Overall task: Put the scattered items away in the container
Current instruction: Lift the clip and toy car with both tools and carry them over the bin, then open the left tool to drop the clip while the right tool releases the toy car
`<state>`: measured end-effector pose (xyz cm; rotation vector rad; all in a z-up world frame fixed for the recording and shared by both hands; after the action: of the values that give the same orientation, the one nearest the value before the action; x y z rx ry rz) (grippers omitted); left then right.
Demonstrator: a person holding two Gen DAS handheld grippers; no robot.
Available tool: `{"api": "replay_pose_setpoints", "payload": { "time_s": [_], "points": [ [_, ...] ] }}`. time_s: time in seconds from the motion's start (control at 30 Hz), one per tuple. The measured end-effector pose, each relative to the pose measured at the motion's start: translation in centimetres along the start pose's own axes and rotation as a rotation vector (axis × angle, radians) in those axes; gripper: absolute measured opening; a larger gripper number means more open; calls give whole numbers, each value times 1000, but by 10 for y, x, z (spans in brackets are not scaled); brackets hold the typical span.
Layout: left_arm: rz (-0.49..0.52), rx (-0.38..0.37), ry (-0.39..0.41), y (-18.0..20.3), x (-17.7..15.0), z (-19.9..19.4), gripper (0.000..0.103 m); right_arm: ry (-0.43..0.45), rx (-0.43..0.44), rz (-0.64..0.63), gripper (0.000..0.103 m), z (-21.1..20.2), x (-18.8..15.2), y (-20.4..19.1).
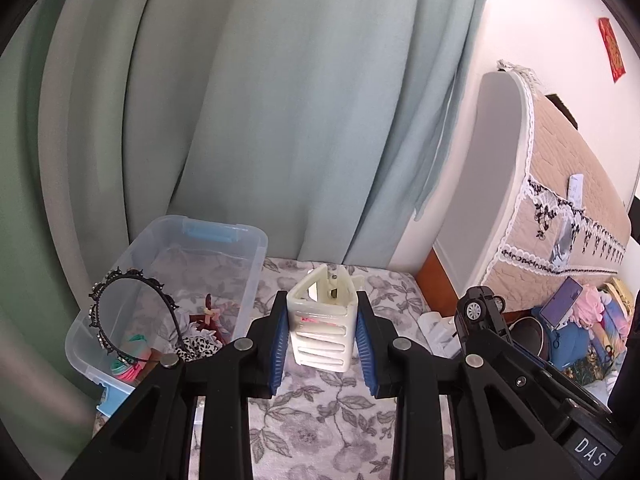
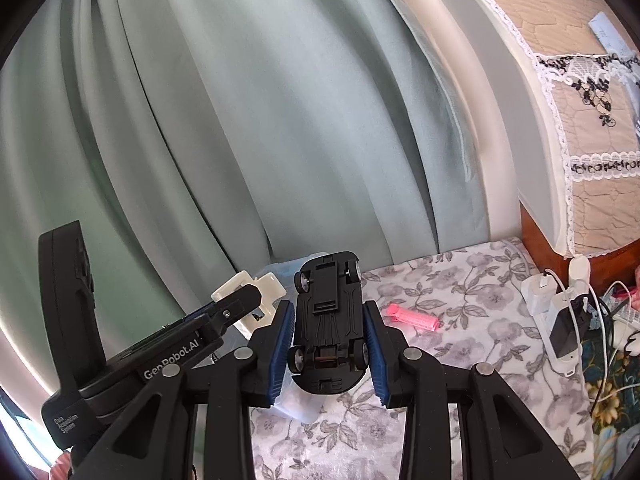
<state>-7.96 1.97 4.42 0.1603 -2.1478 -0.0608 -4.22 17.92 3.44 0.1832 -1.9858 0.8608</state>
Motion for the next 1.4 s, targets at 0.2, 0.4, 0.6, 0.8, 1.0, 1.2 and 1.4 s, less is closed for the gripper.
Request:
{"api": "replay_pose_setpoints", "payload": {
  "time_s": [0.2, 0.4, 0.6, 0.8, 1.0, 1.2, 1.4],
  "points": [
    [-92, 55, -1, -53, 0, 6, 32, -66, 17, -50, 37, 28, -7, -27],
    [-186, 106, -19, -107, -7, 14, 32, -144, 36, -95, 37, 60, -22, -53],
    [-264, 137, -41, -149, -16, 21, 32, -215, 51, -131, 37, 89, -37, -73],
    [-309, 156, -73, -175, -27, 32, 32, -282, 63, -159, 37, 116, -51, -86],
    [-337, 164, -105, -192, -35, 42, 32, -353, 72, -173, 37, 147, -66, -90],
    [-349, 174, -127, -202, -40, 53, 32, -407, 82, -170, 37, 171, -79, -88],
    [-349, 170, -157, -204, -47, 68, 32, -438, 84, -171, 37, 193, -84, -83]
  ]
}}
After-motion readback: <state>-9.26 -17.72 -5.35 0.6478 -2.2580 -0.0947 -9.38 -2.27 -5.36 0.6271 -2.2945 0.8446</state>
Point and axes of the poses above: each gripper's, at about its wrist camera, not at the fingertips, and z roughly the way its jaws point, y to its right, x to its top, the point moved 4 cm from there along z, roughly the way its jaws point, and after that the axes turned 10 degrees about x, right-handed, at the moved point
